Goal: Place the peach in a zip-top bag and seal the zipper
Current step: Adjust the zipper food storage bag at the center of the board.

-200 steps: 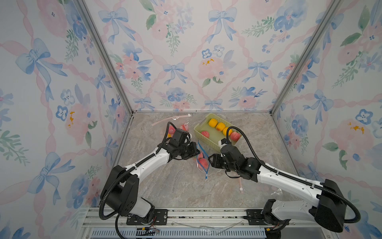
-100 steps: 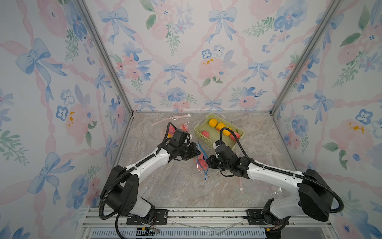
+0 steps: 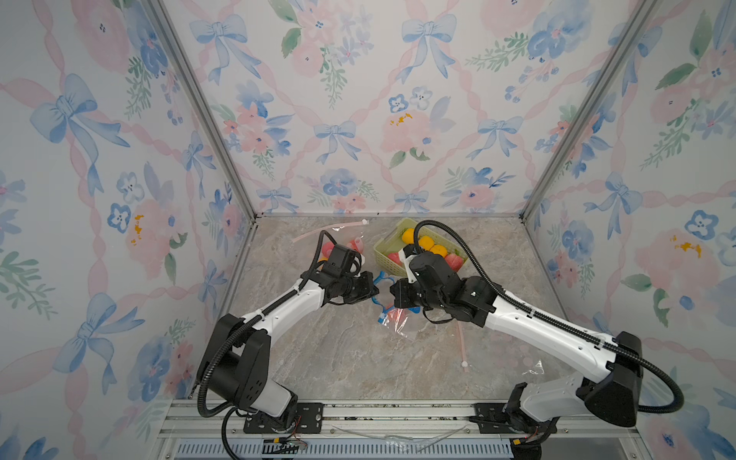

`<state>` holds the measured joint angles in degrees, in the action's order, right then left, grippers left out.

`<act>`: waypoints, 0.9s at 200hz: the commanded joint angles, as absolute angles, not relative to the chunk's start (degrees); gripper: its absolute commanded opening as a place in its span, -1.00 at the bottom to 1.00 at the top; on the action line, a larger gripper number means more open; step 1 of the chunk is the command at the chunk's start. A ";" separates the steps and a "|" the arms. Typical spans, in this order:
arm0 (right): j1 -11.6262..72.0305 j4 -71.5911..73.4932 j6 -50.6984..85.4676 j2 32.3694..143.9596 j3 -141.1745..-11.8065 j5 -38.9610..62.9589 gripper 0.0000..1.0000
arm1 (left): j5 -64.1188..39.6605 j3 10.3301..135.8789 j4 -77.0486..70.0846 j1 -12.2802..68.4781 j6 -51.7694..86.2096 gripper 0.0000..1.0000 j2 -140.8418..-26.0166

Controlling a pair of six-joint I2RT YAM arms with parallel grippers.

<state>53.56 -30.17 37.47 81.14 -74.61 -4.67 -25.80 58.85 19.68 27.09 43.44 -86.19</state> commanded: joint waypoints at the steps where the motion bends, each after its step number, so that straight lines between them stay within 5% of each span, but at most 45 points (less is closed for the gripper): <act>1: 52.47 -39.58 36.76 84.28 -74.25 -8.40 -1.00 | -25.36 63.39 24.66 26.89 39.03 -1.00 -85.14; 51: 51.29 -35.54 38.75 86.04 -71.69 -6.10 -1.00 | -27.19 64.86 26.21 24.27 36.91 -1.00 -82.90; 79: 51.84 -34.48 38.45 86.82 -74.10 -7.65 -1.00 | -33.63 66.18 23.29 34.07 36.73 -1.00 -86.28; 116: 50.15 -32.53 39.25 87.19 -71.72 -7.72 -1.00 | -25.33 60.23 23.29 24.69 38.75 -0.95 -78.65; 180: 50.63 -28.17 39.78 88.60 -71.11 -3.69 -1.00 | -27.33 60.12 23.51 29.67 36.68 -1.00 -81.56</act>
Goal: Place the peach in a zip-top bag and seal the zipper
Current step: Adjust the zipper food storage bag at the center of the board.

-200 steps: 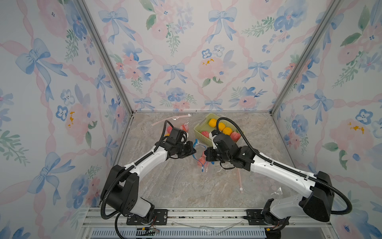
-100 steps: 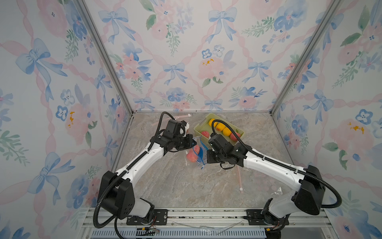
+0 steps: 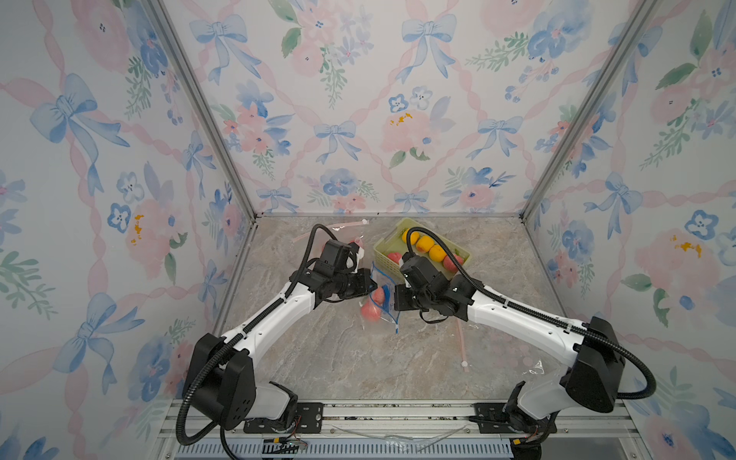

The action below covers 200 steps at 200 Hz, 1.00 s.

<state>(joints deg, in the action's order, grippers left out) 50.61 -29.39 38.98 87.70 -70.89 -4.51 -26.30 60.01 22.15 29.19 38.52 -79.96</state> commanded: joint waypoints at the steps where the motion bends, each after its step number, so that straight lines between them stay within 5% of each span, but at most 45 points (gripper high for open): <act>1: 50.67 -28.19 39.75 88.55 -71.11 -3.69 -1.00 | -26.72 60.07 23.93 29.34 36.53 -1.00 -81.56; 20: 50.72 -28.41 39.82 87.53 -70.60 -4.19 -1.00 | -18.87 56.69 24.15 22.63 37.45 -1.00 -77.91; 45: 50.80 -28.47 40.04 86.92 -70.49 -4.37 -1.00 | -26.21 57.90 20.57 30.02 35.50 -1.00 -79.37; 68: 50.78 -29.23 40.13 87.27 -70.75 -4.27 -1.00 | -16.66 56.87 22.11 27.58 36.61 -1.00 -76.93; 174: 49.07 -33.01 38.38 86.63 -72.51 -0.63 -0.91 | -24.16 55.53 19.78 27.17 36.96 -0.91 -80.44; 200: 48.27 -34.65 38.03 87.19 -72.67 -0.85 -0.95 | -25.13 56.25 19.79 28.13 36.82 -0.42 -82.38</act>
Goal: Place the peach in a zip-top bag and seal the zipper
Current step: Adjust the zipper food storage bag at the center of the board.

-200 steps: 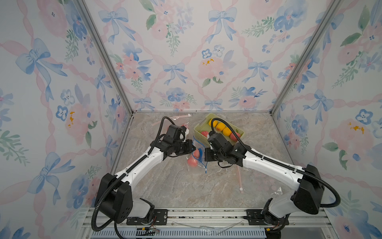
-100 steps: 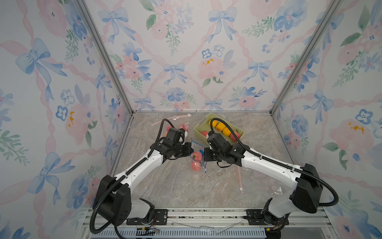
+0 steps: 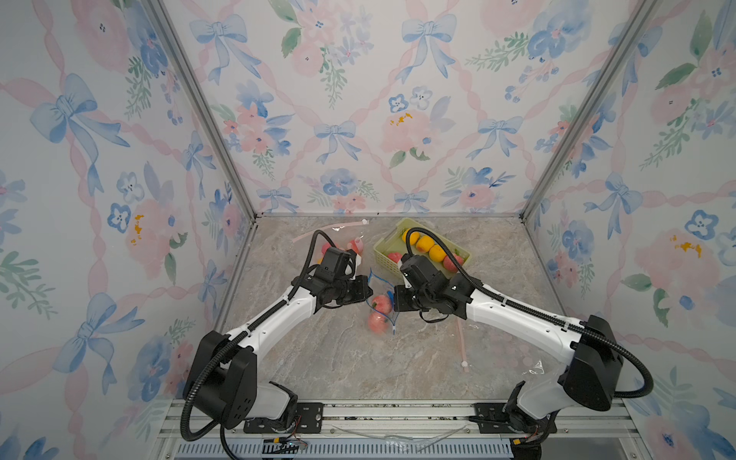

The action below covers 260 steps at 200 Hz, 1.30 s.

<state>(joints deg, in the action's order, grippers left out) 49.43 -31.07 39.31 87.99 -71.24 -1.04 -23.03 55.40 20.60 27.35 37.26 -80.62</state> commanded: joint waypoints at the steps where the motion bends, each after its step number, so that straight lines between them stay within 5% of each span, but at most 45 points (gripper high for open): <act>1: 48.26 -34.68 38.00 87.19 -72.72 -0.86 -0.95 | -25.09 56.29 19.83 28.13 36.78 -0.40 -82.41; 26: 48.33 -34.63 38.43 87.10 -72.69 -1.02 -0.95 | -22.45 56.29 19.91 29.10 36.91 -0.19 -81.79; 118: 49.47 -33.40 39.54 86.73 -71.89 -2.02 -0.97 | -2.17 59.95 24.67 36.75 39.06 -0.22 -79.76; 146: 49.57 -33.45 39.38 86.84 -71.89 -2.44 -0.97 | -1.32 60.93 24.83 37.59 38.56 -0.77 -82.14; 223: 49.34 -33.66 39.24 87.10 -71.67 -2.95 -0.97 | -4.88 63.42 24.75 38.05 37.86 -0.57 -85.55; 247: 49.11 -34.24 39.11 87.19 -71.63 -3.34 -0.97 | -4.88 63.60 24.87 38.14 37.38 -0.99 -85.87; 260: 48.66 -35.07 39.12 87.02 -71.22 -4.02 -0.98 | -4.65 63.71 25.41 38.13 36.75 -1.00 -85.31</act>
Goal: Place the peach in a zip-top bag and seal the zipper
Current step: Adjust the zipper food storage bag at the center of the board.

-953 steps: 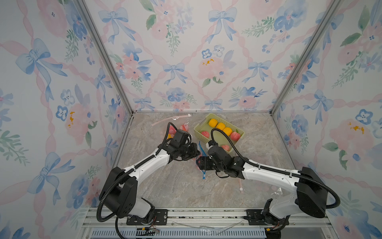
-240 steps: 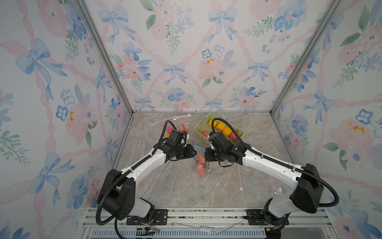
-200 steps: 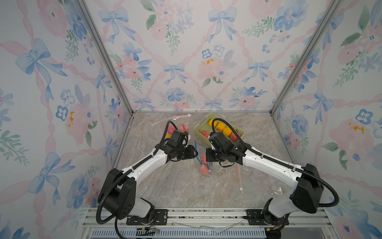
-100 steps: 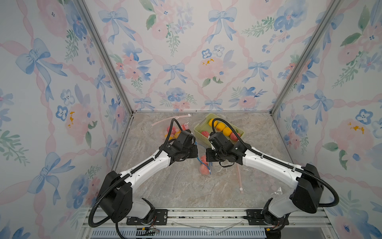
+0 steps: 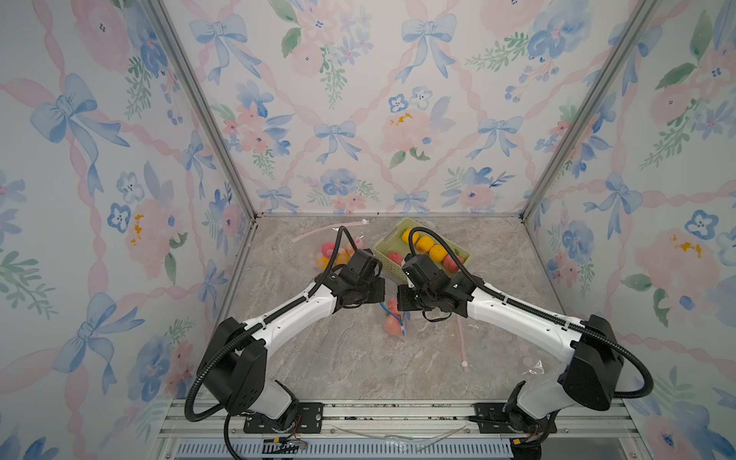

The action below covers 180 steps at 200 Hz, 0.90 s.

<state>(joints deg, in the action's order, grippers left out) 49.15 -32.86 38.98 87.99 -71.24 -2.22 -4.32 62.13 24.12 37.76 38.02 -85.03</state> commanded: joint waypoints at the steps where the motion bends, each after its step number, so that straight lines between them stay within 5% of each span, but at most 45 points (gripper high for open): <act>1: 48.63 -35.11 39.07 86.97 -71.16 -4.12 -0.98 | -4.66 63.72 25.49 38.14 36.70 -1.00 -85.28; 84: 46.49 -52.74 37.64 83.62 -74.78 -23.54 -0.98 | -18.50 63.94 30.91 31.99 28.56 -1.00 -83.06; 111: 46.78 -47.47 36.21 83.10 -74.01 -17.36 -0.91 | -21.42 64.77 30.98 31.99 28.15 -1.00 -83.99; 144: 46.71 -40.45 32.68 83.84 -74.10 -5.25 -0.49 | -20.40 65.25 30.96 32.08 28.98 -1.00 -84.29; 180: 45.22 -40.86 29.64 83.25 -77.66 -2.48 -0.30 | -19.78 64.79 30.94 31.99 29.72 -1.00 -83.85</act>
<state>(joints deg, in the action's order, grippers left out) 46.78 -42.13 32.82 84.12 -73.80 -6.50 -19.40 63.92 30.00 32.21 29.98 -84.68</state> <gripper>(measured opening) 0.336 0.047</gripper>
